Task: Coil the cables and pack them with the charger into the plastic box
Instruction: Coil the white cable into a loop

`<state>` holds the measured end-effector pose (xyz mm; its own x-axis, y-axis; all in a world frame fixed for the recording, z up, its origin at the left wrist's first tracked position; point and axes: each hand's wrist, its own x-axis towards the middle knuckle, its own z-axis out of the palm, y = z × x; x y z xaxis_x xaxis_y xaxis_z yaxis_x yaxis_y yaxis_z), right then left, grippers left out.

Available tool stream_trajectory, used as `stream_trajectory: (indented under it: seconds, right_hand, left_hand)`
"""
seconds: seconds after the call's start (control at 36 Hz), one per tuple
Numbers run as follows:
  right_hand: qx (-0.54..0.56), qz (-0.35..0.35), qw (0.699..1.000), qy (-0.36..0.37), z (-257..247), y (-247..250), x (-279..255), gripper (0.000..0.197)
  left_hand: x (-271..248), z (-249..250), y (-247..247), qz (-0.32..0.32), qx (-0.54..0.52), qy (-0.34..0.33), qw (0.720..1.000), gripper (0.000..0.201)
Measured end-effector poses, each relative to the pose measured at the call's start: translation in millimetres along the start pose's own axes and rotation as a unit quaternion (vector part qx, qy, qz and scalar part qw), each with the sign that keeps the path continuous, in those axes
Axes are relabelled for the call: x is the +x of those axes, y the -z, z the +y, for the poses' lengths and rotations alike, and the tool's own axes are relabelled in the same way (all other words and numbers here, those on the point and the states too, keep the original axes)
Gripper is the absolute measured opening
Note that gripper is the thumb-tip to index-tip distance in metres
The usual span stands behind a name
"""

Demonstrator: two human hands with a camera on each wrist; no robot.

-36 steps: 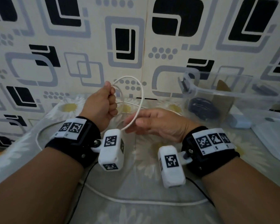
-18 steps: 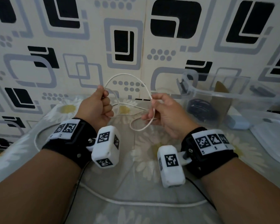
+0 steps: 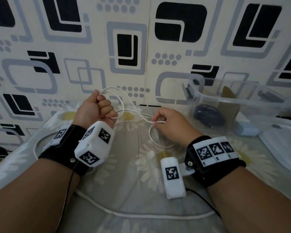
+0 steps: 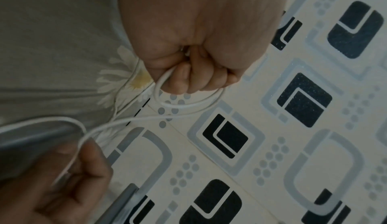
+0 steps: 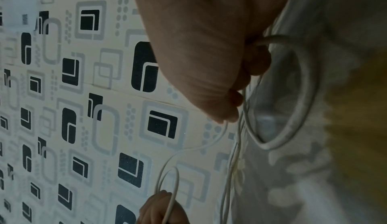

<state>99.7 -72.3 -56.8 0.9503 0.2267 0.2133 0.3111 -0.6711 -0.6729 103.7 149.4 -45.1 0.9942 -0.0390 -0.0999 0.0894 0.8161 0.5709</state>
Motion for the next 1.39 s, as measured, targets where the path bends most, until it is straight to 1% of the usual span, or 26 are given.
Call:
stream_trajectory:
  seconds: [0.06,0.14,0.22,0.33,0.39,0.47,0.61,0.72,0.81,0.92,0.94,1.06,1.11,1.14,1.19,1.22,1.25,1.28,1.33,1.39]
  right_hand:
    - [-0.006,-0.028,1.000,0.008,-1,-2,-1,0.010]
    - [0.019,-0.071,0.997,0.019,-4,-3,-3,0.011]
    - [0.022,-0.118,0.992,0.034,-6,-4,-6,0.010]
    - [0.043,-0.128,0.989,0.052,-8,-4,-6,0.010]
    - [0.054,-0.136,0.987,0.065,-9,-5,-6,0.012]
    - [0.059,-0.146,0.985,0.077,-10,-6,-6,0.014]
    - [0.066,-0.156,0.981,0.095,-12,-4,-7,0.013]
    - [0.059,-0.146,0.980,0.124,-15,-2,-9,0.010]
    - [0.070,-0.141,0.979,0.133,-16,-2,-8,0.010]
    - [0.103,-0.127,0.978,0.133,-17,-2,-9,0.012]
    - [0.116,-0.122,0.976,0.135,-18,-2,-9,0.012]
    - [0.145,-0.087,0.973,0.157,-22,-1,-10,0.013]
    - [0.164,-0.062,0.969,0.173,-25,0,-12,0.013]
    - [0.176,-0.051,0.967,0.180,-25,1,-12,0.013]
    - [0.196,-0.036,0.962,0.186,-25,2,-13,0.013]
    - [0.199,-0.027,0.961,0.189,-25,2,-12,0.015]
    - [0.199,-0.016,0.960,0.195,-24,1,-11,0.018]
    - [0.197,-0.002,0.960,0.201,-23,0,-10,0.021]
    - [0.182,0.028,0.960,0.210,-20,-1,-9,0.024]
    - [0.162,0.048,0.963,0.211,-18,-2,-7,0.024]
  left_hand:
    - [0,1,0,-0.005,-0.021,-0.001,1.000,0.058]
    - [-1,2,1,-0.013,-0.043,-0.008,0.999,0.057]
    - [-1,3,2,-0.009,-0.060,-0.025,0.998,0.043]
    - [-1,2,2,-0.030,-0.062,-0.055,0.996,0.015]
    - [-1,2,3,-0.044,-0.063,-0.057,0.995,0.013]
    - [0,1,3,-0.061,-0.055,-0.051,0.995,0.015]
    - [-3,-4,-2,-0.076,-0.004,-0.052,0.996,0.014]
    - [-6,-14,-11,-0.078,0.118,-0.074,0.987,0.014]
    - [-11,-23,-14,-0.088,0.248,-0.089,0.961,0.024]
    - [-17,-32,-17,-0.096,0.399,-0.101,0.906,0.025]
    - [-18,-33,-17,-0.099,0.418,-0.099,0.898,0.024]
    - [-21,-35,-17,-0.100,0.452,-0.090,0.882,0.025]
    - [-24,-35,-19,-0.101,0.482,-0.097,0.865,0.026]
    - [-26,-35,-20,-0.104,0.511,-0.106,0.846,0.026]
    - [-30,-36,-22,-0.120,0.592,-0.142,0.784,0.024]
    - [-31,-37,-22,-0.124,0.616,-0.155,0.762,0.022]
    - [-32,-37,-24,-0.127,0.624,-0.153,0.756,0.021]
    - [-34,-38,-26,-0.132,0.624,-0.140,0.757,0.022]
    - [-37,-38,-29,-0.139,0.611,-0.113,0.771,0.024]
    - [-37,-38,-30,-0.148,0.609,-0.089,0.774,0.026]
